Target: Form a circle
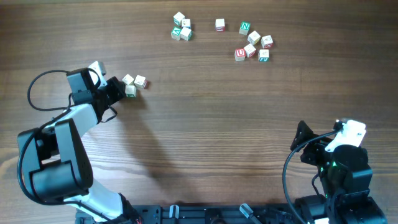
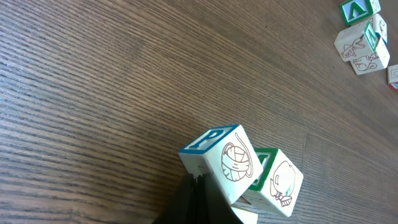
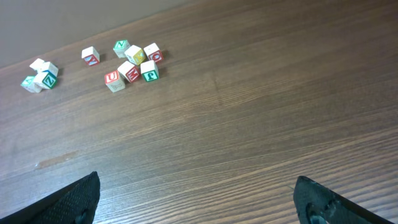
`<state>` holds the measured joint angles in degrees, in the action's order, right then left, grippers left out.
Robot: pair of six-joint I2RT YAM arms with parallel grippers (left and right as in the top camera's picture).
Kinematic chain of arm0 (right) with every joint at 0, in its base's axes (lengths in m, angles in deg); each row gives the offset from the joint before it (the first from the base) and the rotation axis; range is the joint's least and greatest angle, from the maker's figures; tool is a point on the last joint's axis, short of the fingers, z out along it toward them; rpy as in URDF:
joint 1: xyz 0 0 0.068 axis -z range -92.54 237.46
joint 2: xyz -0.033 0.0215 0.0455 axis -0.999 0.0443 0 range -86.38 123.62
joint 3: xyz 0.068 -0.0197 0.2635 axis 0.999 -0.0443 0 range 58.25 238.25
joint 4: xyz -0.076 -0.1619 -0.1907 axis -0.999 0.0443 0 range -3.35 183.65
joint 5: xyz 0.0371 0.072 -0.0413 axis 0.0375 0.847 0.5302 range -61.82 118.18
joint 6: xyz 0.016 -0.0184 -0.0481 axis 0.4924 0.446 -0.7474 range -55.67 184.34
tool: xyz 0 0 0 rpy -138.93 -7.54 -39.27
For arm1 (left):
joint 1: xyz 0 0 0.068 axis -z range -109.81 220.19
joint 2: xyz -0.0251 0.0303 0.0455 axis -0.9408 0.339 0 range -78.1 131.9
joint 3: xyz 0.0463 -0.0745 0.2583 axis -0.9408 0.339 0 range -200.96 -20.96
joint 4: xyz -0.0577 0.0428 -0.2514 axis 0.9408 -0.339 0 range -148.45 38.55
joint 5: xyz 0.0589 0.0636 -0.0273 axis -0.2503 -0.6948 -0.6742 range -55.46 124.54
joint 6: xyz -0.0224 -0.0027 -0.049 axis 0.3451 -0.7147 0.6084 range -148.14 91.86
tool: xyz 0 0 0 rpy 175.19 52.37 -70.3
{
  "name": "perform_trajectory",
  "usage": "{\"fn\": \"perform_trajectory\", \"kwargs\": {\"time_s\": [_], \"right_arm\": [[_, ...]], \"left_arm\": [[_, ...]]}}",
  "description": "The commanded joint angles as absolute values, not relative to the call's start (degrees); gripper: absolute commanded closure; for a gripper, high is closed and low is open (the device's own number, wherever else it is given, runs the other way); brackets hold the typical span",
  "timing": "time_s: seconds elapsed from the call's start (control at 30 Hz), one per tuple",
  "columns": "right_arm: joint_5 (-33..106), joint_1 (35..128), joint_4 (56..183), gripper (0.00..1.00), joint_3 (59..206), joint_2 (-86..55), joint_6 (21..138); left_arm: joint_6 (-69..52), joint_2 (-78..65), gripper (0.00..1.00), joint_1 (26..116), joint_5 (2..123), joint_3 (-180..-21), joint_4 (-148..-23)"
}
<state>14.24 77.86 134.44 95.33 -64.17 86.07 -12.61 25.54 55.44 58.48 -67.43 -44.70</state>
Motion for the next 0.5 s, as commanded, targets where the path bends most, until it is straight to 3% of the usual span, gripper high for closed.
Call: {"fn": "perform_trajectory", "kwargs": {"time_s": [0.0, 0.47], "right_arm": [[14.57, 77.79, 134.33, 0.00, 95.11, -63.99, 85.50], [14.57, 77.79, 134.33, 0.00, 95.11, -63.99, 85.50]], "left_arm": [[-12.74, 26.00, 0.96, 55.29, 59.62, -67.46, -44.42], [-12.74, 26.00, 0.96, 55.29, 60.67, -67.46, -46.15]]}}
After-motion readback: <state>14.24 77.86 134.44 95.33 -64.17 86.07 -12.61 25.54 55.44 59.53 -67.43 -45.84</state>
